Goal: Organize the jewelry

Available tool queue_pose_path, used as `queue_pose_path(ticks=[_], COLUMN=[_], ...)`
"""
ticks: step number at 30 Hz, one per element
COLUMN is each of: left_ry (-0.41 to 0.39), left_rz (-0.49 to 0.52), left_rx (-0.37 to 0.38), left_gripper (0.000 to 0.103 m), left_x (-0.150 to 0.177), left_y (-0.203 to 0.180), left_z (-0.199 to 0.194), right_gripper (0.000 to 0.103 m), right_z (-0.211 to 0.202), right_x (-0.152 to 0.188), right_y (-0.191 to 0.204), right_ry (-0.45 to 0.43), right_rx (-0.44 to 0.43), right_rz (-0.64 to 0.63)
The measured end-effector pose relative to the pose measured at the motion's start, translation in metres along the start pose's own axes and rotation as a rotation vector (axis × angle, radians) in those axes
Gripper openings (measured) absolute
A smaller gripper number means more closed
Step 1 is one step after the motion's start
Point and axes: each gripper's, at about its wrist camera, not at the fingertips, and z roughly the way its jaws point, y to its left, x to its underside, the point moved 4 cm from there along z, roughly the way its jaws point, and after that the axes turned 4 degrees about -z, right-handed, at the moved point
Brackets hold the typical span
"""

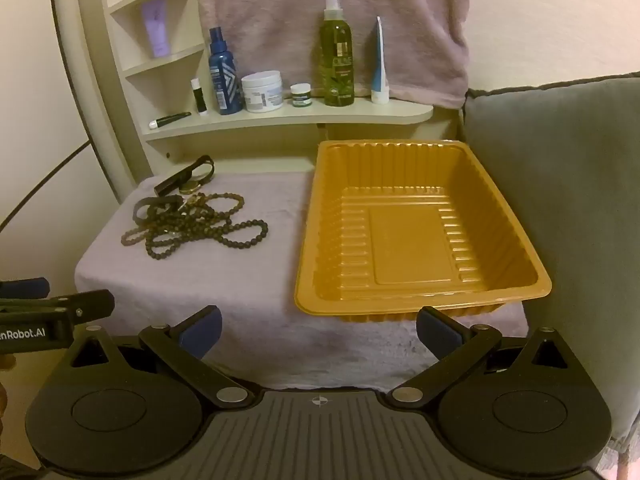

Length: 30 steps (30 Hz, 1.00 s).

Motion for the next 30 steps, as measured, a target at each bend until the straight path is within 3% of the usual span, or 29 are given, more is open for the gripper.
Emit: queue_pose_path(ticks=[5, 30], left_ry=[0.009, -0.003], left_rz=[-0.041, -0.033], left_rx=[0.032, 0.027], left_gripper=[0.100, 0.100], left_x=[-0.0008, -0.0002], left_y=[0.0002, -0.0005], left_z=[0.0004, -0.0023], right_gripper=[0.103, 0.103], right_z=[-0.0001, -0.0003], right_x=[0.0004, 0.0002], right_y=[-0.0006, -0.0020], right_ry=[-0.001, -0.001], right_rx=[-0.005, -0.006], right_rz=[0.005, 0.009])
